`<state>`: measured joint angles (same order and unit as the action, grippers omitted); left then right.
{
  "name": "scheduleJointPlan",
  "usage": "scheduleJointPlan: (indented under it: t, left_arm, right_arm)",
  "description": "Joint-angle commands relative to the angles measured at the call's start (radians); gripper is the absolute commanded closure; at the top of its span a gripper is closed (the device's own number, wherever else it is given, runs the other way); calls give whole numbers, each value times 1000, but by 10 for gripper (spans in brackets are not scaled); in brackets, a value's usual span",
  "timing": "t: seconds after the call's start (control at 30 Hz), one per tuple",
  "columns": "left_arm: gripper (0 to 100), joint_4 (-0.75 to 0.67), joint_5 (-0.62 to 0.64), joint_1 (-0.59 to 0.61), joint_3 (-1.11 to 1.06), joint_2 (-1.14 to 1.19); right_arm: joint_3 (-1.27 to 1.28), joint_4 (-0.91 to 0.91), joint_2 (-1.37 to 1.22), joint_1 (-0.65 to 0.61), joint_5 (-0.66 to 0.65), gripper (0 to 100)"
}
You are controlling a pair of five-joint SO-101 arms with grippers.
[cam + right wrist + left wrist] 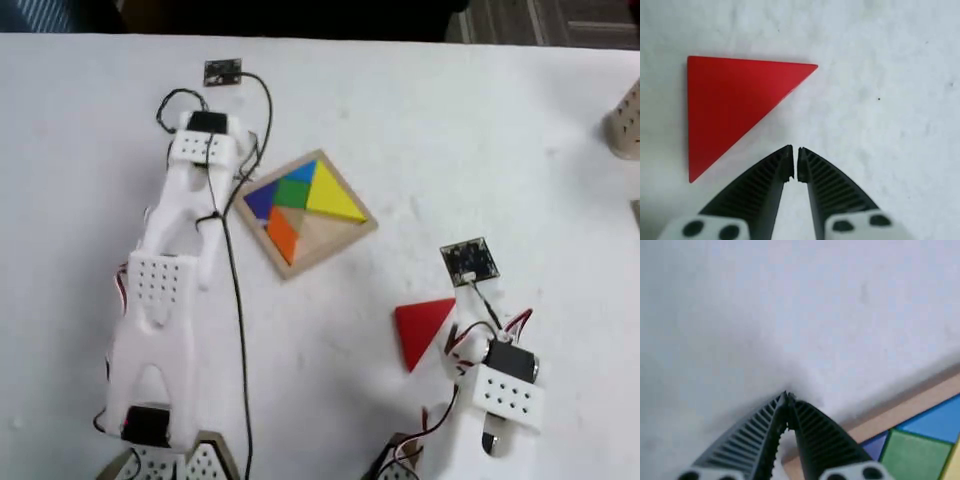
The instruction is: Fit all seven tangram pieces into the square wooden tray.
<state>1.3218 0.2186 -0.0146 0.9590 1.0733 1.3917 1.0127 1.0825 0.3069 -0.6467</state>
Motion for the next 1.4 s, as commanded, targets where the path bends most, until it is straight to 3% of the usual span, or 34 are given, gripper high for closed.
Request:
scheduleJointPlan:
  t: [0.0,0.27,0.93,1.03,1.17,1.37]
  left_arm:
    - [980,175,5,-36,89,-2]
    - [980,302,5,-104,91,5]
    - [984,470,49,-133,86,-4]
    - [984,470,49,-125,-74,-107]
    - [984,414,49,-130,-439,-407]
    - [980,52,49,-131,-968,-872]
  right_arm:
    - [-6,-19,7,-7,-11,981]
    - [-2,-35,5,-7,-11,981]
    - [3,-48,5,-7,-6,981]
    - [3,-59,5,-7,-5,981]
    - [3,-61,5,-8,-3,981]
    - [5,-56,5,-10,-3,981]
